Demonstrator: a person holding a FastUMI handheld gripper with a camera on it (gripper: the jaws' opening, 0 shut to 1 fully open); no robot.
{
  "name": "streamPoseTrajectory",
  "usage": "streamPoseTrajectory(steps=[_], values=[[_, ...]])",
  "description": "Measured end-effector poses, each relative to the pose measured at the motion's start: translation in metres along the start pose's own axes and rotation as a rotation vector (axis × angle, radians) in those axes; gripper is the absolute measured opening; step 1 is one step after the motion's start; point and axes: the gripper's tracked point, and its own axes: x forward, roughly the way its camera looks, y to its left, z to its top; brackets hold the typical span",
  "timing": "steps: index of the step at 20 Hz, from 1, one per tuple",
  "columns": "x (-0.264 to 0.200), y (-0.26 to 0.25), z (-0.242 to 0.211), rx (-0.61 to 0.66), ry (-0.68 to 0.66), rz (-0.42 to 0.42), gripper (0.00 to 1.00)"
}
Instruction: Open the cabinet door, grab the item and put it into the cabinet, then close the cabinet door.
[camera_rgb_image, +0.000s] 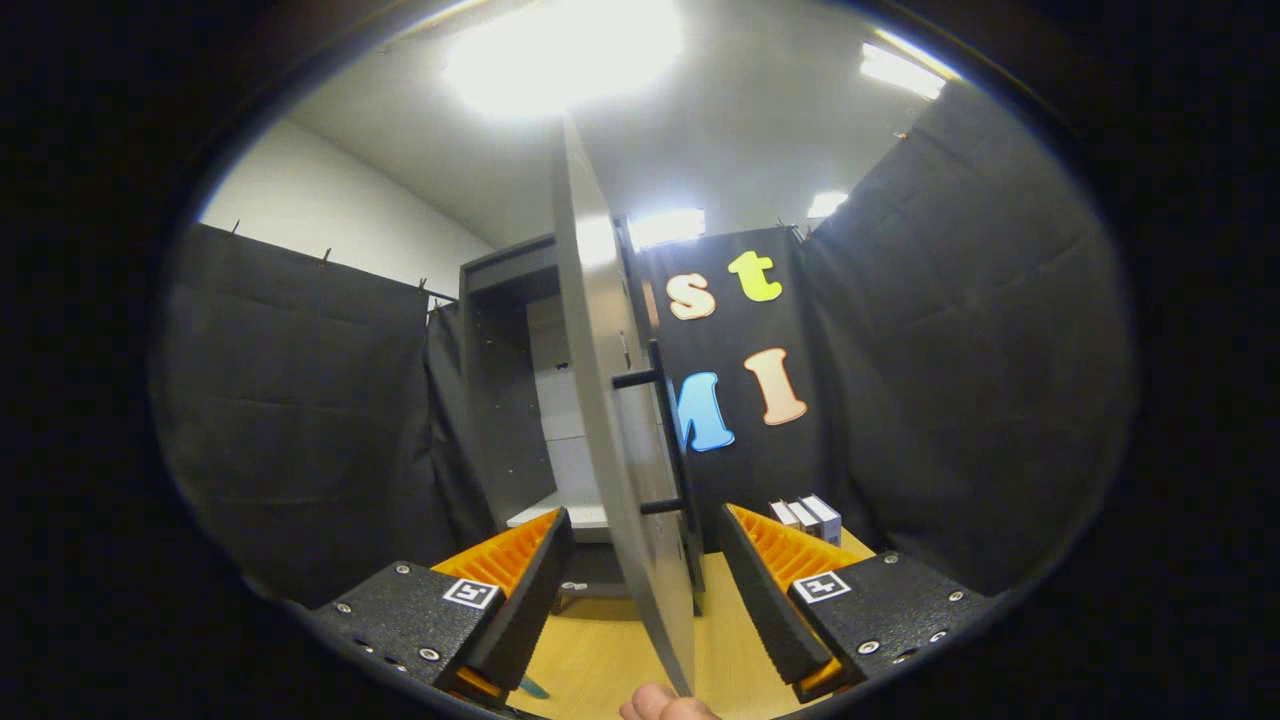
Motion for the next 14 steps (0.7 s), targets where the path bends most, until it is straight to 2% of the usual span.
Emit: streamPoseTrajectory(steps=[3, 6, 9, 14], values=[[-0.003, 0.065, -0.049, 0.018, 0.052, 0.115, 0.91], [0.008, 0.114, -0.103, 0.017, 0.107, 0.178, 0.91], [0.030, 0.148, -0.161, 0.017, 0.133, 0.200, 0.92], [0.050, 0.168, -0.281, -0.038, 0.229, 0.160, 0.92]])
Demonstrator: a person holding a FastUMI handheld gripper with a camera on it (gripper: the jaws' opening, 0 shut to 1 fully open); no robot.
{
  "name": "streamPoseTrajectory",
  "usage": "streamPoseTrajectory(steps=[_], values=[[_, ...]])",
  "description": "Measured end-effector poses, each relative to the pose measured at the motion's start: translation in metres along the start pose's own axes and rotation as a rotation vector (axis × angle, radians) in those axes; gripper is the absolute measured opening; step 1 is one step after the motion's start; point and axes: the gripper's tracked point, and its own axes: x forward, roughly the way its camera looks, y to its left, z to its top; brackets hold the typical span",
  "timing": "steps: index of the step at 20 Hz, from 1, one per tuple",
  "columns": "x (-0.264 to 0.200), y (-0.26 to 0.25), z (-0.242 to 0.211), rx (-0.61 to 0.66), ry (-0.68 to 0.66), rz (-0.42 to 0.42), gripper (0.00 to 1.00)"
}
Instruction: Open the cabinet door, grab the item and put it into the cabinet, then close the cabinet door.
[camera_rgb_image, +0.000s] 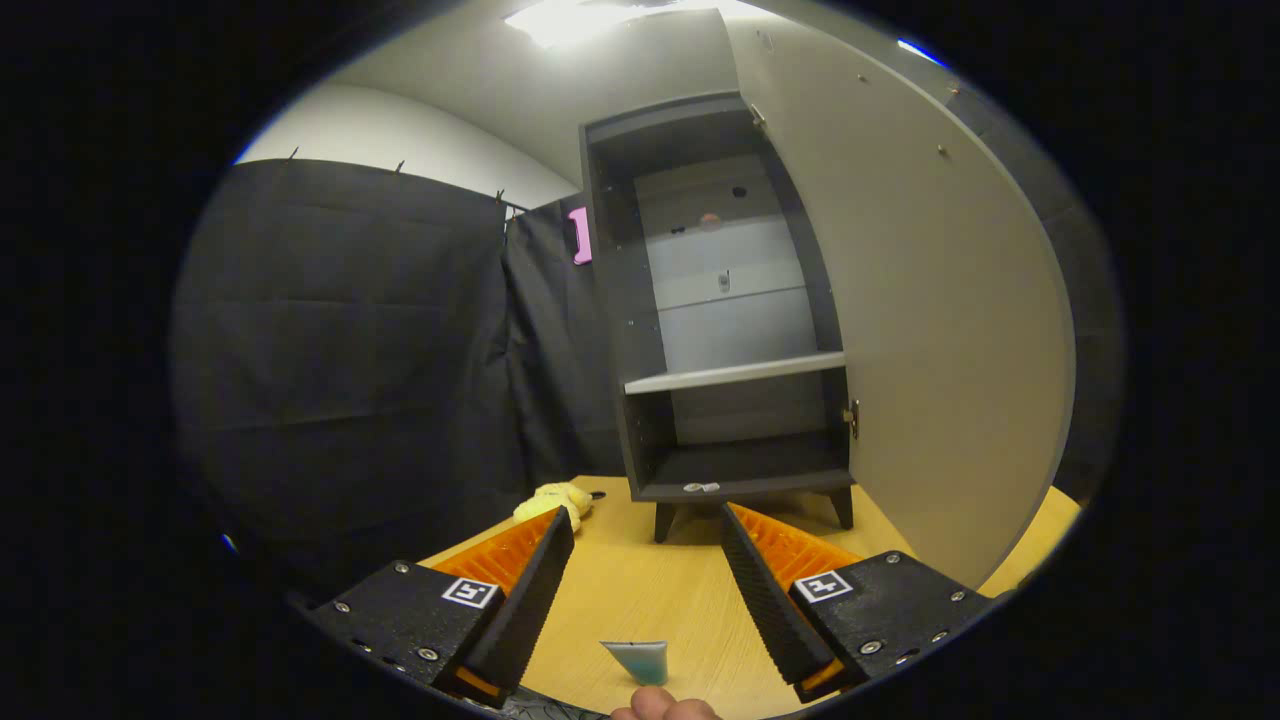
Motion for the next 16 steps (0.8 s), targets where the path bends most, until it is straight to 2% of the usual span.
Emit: streamPoseTrajectory(steps=[3, 8, 11, 16], values=[[0.016, 0.002, -0.055, 0.000, 0.048, -0.033, 0.92], [0.036, 0.002, -0.119, 0.003, 0.083, -0.074, 0.92], [0.038, 0.012, -0.151, 0.027, 0.125, -0.055, 0.91], [0.040, 0.004, -0.185, -0.066, 0.150, -0.109, 0.88]])
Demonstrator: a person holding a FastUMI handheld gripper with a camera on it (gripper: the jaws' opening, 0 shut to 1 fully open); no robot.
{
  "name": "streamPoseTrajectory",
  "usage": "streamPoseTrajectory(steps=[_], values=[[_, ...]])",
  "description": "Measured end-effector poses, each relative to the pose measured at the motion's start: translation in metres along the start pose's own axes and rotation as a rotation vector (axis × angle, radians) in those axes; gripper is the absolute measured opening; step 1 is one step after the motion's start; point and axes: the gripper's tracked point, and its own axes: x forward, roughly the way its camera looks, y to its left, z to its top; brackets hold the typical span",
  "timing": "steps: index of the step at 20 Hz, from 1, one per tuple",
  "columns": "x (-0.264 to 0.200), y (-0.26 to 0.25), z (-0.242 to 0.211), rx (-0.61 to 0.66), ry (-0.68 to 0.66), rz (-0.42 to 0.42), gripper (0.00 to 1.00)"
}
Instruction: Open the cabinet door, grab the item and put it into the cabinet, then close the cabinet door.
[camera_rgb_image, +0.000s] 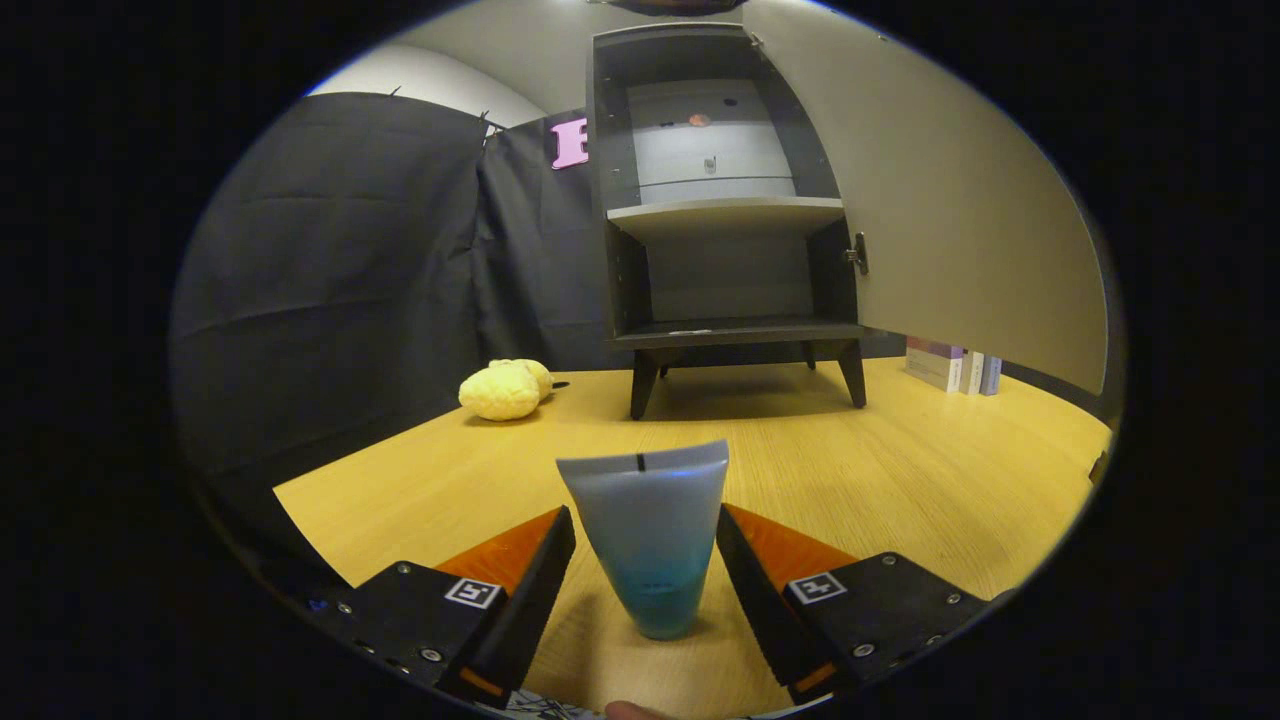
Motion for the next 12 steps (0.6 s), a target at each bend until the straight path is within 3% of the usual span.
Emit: streamPoseTrajectory(steps=[2, 3, 4, 7, 12], values=[[0.001, -0.006, -0.015, -0.053, 0.038, -0.027, 0.69], [0.001, -0.009, -0.010, -0.062, 0.036, -0.037, 0.54], [0.002, -0.008, -0.010, -0.064, 0.045, -0.034, 0.50], [0.001, -0.004, 0.002, -0.060, 0.063, -0.021, 0.49], [0.003, -0.004, 0.063, -0.059, 0.054, -0.004, 0.49]])
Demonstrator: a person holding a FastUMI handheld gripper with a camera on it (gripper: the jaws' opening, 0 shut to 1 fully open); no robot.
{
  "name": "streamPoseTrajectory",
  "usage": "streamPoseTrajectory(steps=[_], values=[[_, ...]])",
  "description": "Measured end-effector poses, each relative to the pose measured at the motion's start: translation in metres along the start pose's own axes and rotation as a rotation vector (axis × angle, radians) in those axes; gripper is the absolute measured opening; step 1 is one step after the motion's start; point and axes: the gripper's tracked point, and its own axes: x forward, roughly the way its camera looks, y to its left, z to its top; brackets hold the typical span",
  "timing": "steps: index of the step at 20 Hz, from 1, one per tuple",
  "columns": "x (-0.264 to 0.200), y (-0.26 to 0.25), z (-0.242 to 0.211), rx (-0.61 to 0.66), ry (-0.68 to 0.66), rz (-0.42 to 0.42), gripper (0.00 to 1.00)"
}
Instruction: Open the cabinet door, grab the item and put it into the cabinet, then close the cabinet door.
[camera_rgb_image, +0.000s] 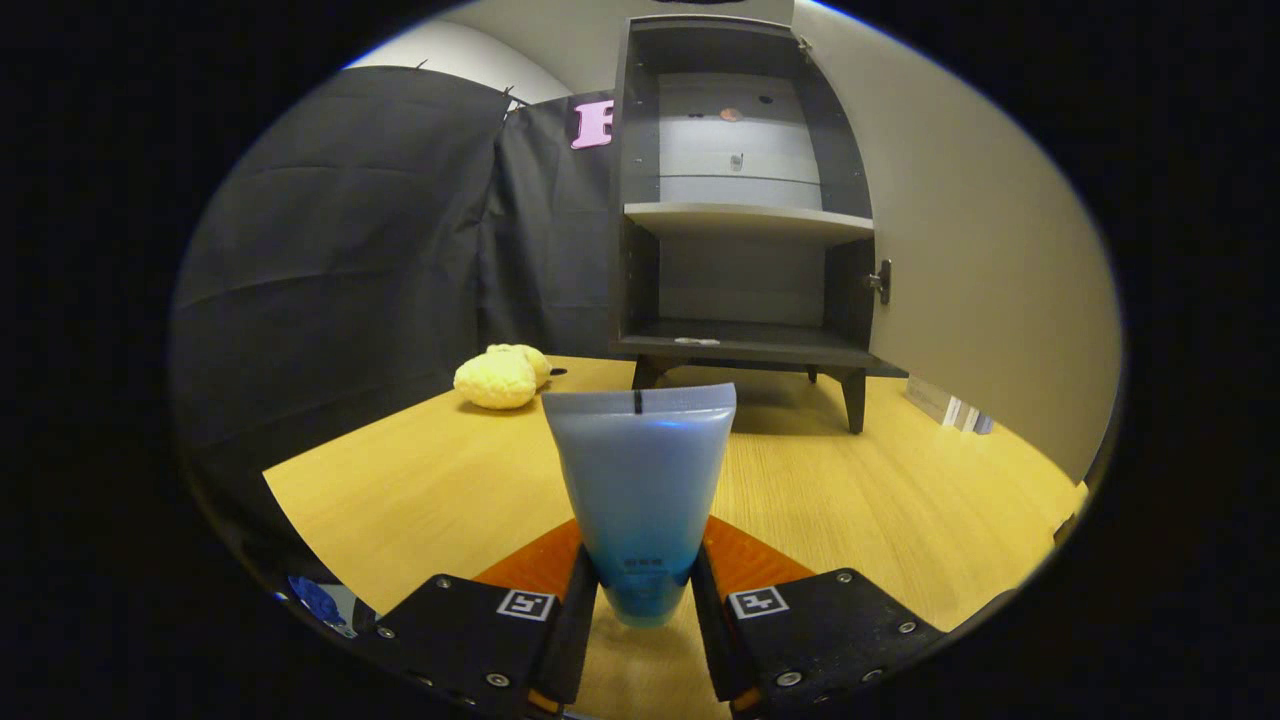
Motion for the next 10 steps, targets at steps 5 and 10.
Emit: streamPoseTrajectory(steps=[5, 10], values=[[0.004, -0.012, 0.079, -0.033, 0.010, -0.015, 0.49], [0.018, -0.022, 0.183, -0.078, -0.047, -0.060, 0.49]])
